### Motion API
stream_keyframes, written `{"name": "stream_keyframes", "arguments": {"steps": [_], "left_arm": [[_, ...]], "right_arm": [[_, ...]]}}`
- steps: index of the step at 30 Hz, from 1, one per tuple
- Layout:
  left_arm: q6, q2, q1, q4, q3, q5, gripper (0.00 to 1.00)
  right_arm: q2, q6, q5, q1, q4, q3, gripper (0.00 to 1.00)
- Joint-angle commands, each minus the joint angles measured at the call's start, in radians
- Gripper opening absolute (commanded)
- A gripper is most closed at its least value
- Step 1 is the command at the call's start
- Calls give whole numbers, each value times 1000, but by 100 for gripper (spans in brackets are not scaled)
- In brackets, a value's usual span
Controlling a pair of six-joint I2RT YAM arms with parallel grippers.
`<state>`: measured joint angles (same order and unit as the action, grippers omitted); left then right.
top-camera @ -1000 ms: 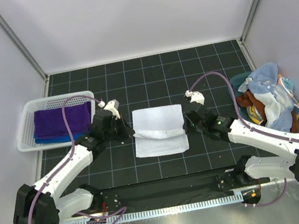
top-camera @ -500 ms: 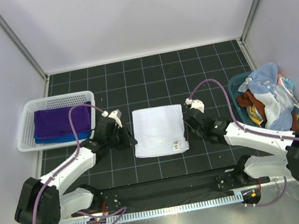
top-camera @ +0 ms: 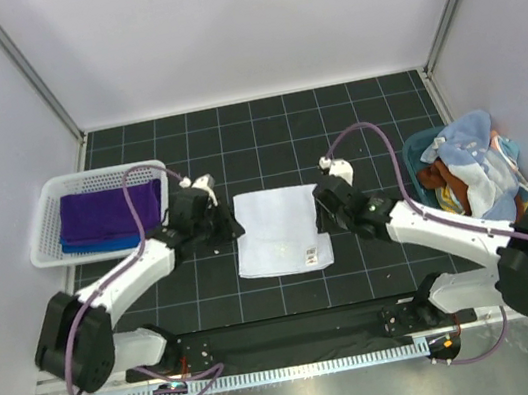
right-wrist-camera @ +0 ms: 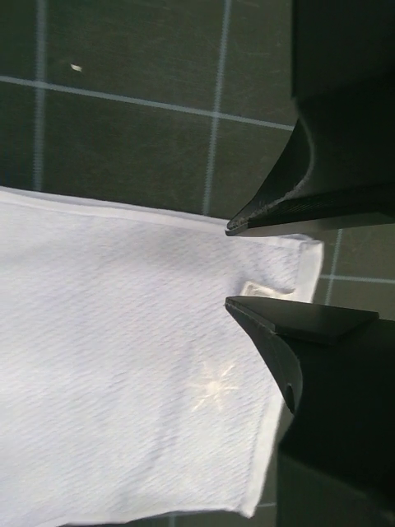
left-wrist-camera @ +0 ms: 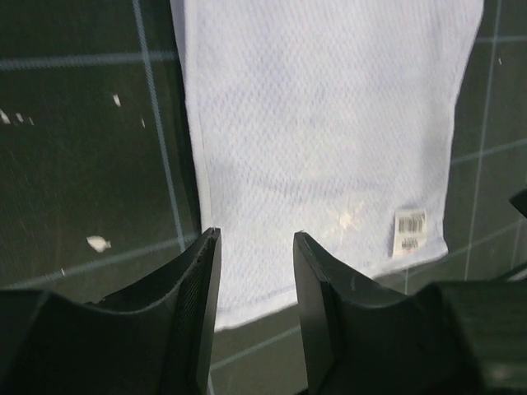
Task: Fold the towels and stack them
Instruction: Fold the towel
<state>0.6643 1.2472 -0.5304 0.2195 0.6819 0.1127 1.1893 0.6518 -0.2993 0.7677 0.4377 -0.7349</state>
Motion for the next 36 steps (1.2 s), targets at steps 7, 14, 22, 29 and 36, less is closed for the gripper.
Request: {"name": "stream_keyframes", "arguments": {"steps": [7, 14, 22, 29, 36], "left_arm": [[-110, 397, 67, -20, 333, -105, 42], [-170, 590, 89, 24, 484, -140, 43], [-209, 663, 98, 37, 551, -139, 47], [-215, 692, 99, 43, 555, -116, 46], [-223, 712, 101, 41, 553, -116, 46]], "right_arm": [[298, -122, 29, -252, -28, -313, 41], [472, -142, 86, -286, -126, -376, 41], [604, -167, 31, -288, -140, -417, 41], [653, -187, 12, -289, -129, -448, 41], [662, -201, 18, -295, -155, -448, 41]]}}
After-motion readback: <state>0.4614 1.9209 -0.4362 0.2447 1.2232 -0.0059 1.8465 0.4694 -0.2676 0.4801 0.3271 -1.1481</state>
